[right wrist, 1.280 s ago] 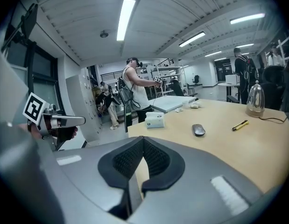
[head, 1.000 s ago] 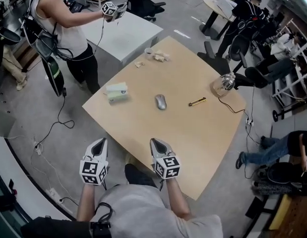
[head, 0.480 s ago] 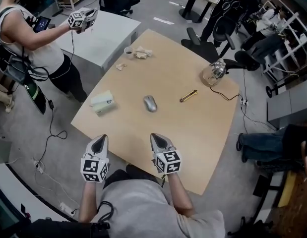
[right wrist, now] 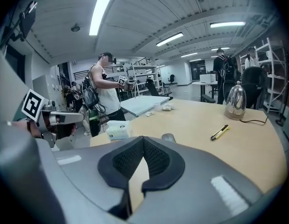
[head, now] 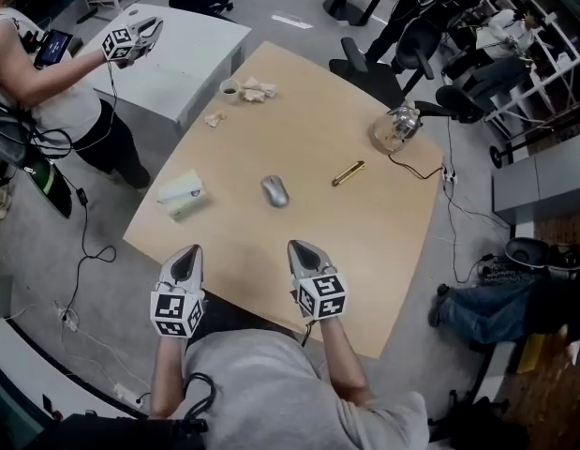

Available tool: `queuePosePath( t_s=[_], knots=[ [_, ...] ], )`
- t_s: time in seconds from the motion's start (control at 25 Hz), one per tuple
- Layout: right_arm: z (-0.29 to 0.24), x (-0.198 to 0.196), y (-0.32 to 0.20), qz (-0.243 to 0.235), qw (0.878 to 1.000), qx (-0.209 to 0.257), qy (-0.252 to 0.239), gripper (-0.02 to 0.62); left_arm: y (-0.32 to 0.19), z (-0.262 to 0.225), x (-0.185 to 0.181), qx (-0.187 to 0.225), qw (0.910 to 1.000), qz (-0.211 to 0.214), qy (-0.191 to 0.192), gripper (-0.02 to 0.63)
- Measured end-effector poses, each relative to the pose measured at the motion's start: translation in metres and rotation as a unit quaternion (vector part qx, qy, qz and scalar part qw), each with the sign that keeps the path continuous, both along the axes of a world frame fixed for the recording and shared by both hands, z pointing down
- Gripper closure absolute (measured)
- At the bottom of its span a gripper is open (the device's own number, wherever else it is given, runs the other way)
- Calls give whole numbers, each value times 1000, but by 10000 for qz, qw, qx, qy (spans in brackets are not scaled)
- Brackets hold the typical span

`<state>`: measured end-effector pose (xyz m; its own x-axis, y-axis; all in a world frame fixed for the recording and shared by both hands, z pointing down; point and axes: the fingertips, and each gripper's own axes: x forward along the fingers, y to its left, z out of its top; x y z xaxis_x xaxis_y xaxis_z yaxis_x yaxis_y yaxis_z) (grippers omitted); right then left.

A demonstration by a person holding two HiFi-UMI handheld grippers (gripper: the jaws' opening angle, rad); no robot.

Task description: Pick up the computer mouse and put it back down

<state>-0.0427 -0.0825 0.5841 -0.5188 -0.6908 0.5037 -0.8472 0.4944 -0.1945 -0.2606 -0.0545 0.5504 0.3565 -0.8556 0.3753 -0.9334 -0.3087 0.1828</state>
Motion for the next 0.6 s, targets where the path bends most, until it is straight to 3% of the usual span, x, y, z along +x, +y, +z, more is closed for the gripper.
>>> queuePosePath(
  t_s=[0.6],
  knots=[
    [43, -4, -59, 271, 9977, -422, 460, 589, -65, 50, -9, -578, 9965, 597, -52, 586]
  ],
)
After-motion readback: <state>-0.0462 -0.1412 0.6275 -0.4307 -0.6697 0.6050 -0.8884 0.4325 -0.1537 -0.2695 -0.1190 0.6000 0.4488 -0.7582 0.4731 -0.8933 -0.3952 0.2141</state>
